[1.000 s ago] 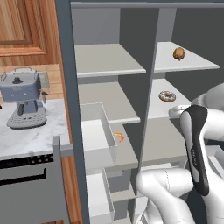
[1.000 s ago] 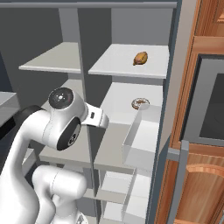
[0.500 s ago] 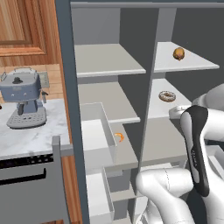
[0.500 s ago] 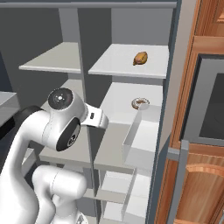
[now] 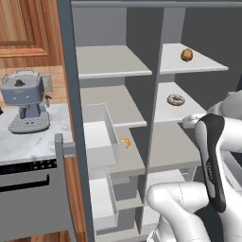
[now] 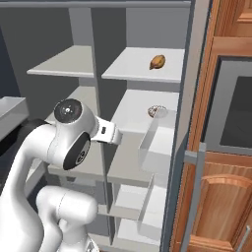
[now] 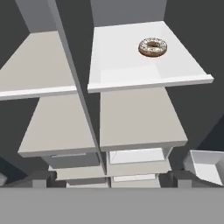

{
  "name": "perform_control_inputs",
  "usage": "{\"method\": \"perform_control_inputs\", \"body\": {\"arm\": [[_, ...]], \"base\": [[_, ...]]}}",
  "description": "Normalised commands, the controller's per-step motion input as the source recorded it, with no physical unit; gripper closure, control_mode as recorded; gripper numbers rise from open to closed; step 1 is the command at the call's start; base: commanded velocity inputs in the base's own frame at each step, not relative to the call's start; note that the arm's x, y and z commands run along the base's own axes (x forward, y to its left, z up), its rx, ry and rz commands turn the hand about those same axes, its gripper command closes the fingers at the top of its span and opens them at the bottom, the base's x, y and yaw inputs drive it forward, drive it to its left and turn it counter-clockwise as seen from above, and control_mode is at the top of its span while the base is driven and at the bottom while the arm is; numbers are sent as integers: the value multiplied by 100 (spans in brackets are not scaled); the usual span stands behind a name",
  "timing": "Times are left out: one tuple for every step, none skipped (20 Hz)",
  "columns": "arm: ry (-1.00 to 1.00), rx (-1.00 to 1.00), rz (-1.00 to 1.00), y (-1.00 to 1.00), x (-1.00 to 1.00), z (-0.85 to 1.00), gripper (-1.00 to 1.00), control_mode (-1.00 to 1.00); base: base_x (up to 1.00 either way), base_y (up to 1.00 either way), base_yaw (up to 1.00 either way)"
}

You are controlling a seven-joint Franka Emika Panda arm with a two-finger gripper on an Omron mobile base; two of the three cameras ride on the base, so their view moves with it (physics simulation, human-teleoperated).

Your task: Pick up the frozen chicken drumstick from the freezer, place it on any shelf in the fridge, and close the fridge and freezer doors when done.

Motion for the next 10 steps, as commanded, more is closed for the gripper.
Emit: {"method": "perform_control_inputs", "body": {"arm": [[0, 0, 0, 0, 0, 0, -100, 100], [0, 0, 0, 0, 0, 0, -100, 100], [0, 0, 0, 0, 0, 0, -100, 100], [0, 0, 0, 0, 0, 0, -100, 100], [0, 0, 0, 0, 0, 0, -100, 100], [0, 0, 0, 0, 0, 0, -100, 100], [0, 0, 0, 0, 0, 0, -100, 100], [0, 0, 0, 0, 0, 0, -100, 100], [0, 0, 0, 0, 0, 0, -100, 100], [0, 0, 0, 0, 0, 0, -100, 100]], "base": [[-45, -29, 0], [-41, -26, 0], [-41, -28, 0], [-41, -32, 0], [-42, -34, 0], [-42, -34, 0], [-43, -33, 0], [-42, -31, 0], [-42, -31, 0], [-41, -29, 0]]}}
